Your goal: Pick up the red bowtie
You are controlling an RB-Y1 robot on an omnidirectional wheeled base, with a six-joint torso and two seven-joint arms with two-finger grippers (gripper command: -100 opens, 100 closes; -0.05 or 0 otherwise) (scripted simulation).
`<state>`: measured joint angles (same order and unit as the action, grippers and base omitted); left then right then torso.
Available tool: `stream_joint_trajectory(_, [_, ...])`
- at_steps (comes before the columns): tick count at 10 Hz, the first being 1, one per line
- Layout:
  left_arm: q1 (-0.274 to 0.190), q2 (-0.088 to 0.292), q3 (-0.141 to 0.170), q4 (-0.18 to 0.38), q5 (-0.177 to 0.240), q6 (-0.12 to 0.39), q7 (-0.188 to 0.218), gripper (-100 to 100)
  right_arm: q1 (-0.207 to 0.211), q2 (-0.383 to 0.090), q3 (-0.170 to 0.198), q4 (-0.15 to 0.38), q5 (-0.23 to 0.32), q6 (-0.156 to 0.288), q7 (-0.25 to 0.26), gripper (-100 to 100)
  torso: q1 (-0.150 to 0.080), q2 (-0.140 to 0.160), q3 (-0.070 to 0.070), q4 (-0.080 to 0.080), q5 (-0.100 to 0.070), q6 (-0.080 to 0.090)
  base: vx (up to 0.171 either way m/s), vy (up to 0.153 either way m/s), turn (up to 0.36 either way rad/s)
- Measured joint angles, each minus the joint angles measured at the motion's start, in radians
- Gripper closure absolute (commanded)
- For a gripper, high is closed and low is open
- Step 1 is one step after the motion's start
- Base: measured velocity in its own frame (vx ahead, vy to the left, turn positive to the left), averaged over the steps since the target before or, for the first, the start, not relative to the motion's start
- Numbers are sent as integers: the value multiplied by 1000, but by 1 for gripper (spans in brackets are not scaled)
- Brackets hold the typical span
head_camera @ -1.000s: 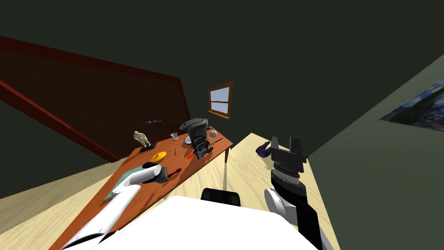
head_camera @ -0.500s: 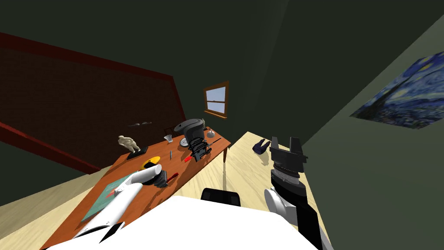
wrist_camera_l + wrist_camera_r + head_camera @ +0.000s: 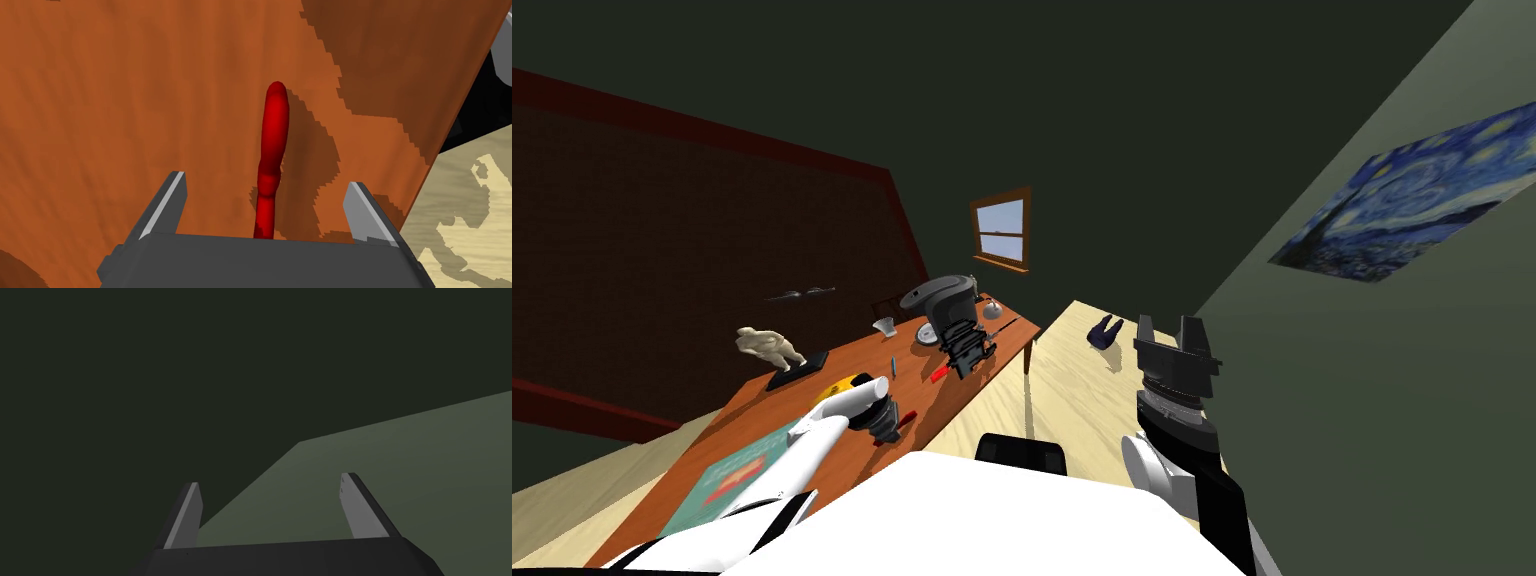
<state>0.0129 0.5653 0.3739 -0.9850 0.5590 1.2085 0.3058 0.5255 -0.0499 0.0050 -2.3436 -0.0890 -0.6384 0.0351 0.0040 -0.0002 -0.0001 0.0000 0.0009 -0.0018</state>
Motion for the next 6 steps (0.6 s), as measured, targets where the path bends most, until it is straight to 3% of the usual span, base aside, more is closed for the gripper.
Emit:
stream_joint_trajectory(1, [-7, -3, -1, 16, 0, 14, 2, -100, 0, 0, 0, 0, 0, 0, 0, 0, 0, 0, 0, 0, 0, 0, 1, 24, -29])
stream_joint_trajectory(2, [-8, -4, -1, 18, 0, 18, 3, 0, 0, 0, 0, 0, 0, 0, 0, 0, -2, 0, 0, 0, 0, -1, 0, 0, 0])
stream_joint_trajectory(3, [-8, -4, -1, 17, 0, 18, 3, -100, 0, 0, 0, 0, 0, 0, 0, 0, -3, 0, 0, 0, -1, 0, 2, 27, -37])
stream_joint_trajectory(6, [-16, -30, -7, 65, -17, -35, 2, -100, 0, 0, 0, 0, 0, 0, 0, 0, -1, 0, 0, 0, 0, 0, 3, 31, -29])
